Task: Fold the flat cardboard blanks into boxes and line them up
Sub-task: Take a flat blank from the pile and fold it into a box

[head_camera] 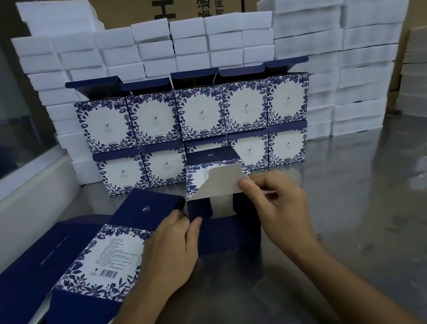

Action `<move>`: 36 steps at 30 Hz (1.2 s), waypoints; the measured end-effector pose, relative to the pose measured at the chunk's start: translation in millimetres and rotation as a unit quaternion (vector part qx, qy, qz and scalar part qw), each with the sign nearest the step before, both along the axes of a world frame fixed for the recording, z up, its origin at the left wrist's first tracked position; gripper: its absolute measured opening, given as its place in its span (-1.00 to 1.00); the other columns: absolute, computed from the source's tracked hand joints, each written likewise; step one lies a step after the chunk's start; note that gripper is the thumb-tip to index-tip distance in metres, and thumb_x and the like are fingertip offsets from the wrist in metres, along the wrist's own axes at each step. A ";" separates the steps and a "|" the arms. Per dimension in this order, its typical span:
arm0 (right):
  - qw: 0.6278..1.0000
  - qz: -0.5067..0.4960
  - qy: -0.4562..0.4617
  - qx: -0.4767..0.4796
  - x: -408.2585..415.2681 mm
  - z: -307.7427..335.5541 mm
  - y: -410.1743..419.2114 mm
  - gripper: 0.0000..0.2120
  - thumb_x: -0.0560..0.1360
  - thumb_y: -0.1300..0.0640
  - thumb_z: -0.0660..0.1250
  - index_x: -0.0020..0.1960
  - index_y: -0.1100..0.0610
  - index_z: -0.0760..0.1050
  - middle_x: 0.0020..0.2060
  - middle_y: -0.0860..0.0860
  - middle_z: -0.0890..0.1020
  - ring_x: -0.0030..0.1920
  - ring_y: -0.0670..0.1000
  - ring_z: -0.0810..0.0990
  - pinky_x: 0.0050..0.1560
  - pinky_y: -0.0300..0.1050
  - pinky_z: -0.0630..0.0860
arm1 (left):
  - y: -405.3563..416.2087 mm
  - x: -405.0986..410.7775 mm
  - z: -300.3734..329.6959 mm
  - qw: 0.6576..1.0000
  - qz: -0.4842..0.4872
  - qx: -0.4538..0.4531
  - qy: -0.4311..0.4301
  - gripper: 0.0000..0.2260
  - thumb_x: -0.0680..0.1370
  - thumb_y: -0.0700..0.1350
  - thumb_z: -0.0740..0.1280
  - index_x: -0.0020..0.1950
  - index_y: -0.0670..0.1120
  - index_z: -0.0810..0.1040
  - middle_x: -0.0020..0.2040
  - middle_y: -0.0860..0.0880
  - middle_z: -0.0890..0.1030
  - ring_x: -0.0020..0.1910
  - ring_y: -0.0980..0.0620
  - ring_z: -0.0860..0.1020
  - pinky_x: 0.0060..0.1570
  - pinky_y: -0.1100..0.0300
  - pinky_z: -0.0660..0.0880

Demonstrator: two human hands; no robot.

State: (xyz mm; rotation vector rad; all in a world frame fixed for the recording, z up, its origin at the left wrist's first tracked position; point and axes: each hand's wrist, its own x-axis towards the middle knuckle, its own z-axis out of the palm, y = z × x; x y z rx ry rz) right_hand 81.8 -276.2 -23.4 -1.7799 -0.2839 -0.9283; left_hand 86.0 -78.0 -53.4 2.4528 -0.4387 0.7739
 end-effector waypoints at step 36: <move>0.951 -0.093 -0.110 -0.274 1.2 -7.4 35.2 -0.89 0.57 0.06 0.34 0.00 -0.03 0.65 0.03 -0.09 0.62 0.06 0.06 0.57 0.07 0.21 0.41 | -25.0 -7.8 12.9 0.972 0.047 -0.066 -0.221 -0.70 0.62 -0.08 0.19 0.06 -0.23 0.65 -0.08 -0.16 0.55 -0.30 -0.14 0.56 -0.50 0.03 0.51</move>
